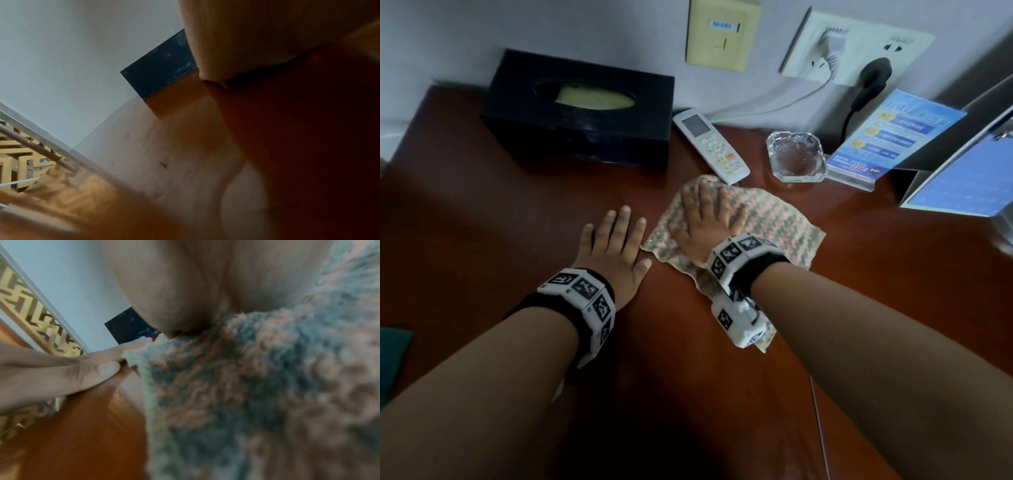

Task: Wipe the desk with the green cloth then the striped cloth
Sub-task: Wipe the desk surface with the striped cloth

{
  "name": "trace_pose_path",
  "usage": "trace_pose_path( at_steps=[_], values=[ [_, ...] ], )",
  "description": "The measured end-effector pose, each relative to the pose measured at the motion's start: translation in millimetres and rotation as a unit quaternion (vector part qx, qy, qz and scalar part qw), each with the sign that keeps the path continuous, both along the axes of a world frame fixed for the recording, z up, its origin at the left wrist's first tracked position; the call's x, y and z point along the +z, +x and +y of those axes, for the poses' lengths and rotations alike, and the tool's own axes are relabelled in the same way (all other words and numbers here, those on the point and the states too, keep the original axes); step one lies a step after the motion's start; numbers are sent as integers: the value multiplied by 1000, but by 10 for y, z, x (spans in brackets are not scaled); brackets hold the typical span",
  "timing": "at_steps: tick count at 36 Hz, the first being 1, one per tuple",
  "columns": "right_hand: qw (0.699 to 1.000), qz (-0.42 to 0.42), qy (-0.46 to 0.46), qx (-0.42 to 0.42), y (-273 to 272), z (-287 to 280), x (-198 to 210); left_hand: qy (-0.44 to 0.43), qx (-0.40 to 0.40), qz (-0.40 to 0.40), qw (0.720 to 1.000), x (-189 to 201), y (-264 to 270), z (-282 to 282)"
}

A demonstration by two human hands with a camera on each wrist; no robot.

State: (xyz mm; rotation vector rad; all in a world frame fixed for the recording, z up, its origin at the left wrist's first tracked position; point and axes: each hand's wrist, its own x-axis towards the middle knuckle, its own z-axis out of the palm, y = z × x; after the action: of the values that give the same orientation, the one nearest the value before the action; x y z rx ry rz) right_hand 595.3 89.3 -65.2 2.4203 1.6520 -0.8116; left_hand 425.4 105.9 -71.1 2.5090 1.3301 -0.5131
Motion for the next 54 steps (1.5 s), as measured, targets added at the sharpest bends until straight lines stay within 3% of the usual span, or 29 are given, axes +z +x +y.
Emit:
trace_pose_path(
  at_steps=[8,13,17,23,29,37,42,44,49,54],
  values=[
    [1000,-2,11,20,26,122,-5,-6,-9,32,999,-9,-20,6],
    [999,1,20,39,122,-283,-62,9,-16,27,999,0,-9,2],
    [998,5,12,59,524,-626,-49,13,-19,40,999,6,3,-10],
    [995,-19,5,-94,1211,-744,8,8,-18,44,999,7,8,-5],
    [986,-6,10,-164,1098,-664,7,3,-16,56,998,3,20,5],
    [1000,-24,2,18,403,-539,-74,13,-12,35,999,-11,12,5],
    [997,-13,10,73,540,-631,-66,35,-16,37,999,-9,15,-13],
    [998,-17,14,66,740,-685,-43,29,-17,53,998,0,23,-12],
    [998,-28,12,-50,1102,-895,-50,33,-15,58,998,26,28,-30],
    [999,-36,2,22,657,-1386,-82,47,-23,90,995,79,55,-77]
  ],
)
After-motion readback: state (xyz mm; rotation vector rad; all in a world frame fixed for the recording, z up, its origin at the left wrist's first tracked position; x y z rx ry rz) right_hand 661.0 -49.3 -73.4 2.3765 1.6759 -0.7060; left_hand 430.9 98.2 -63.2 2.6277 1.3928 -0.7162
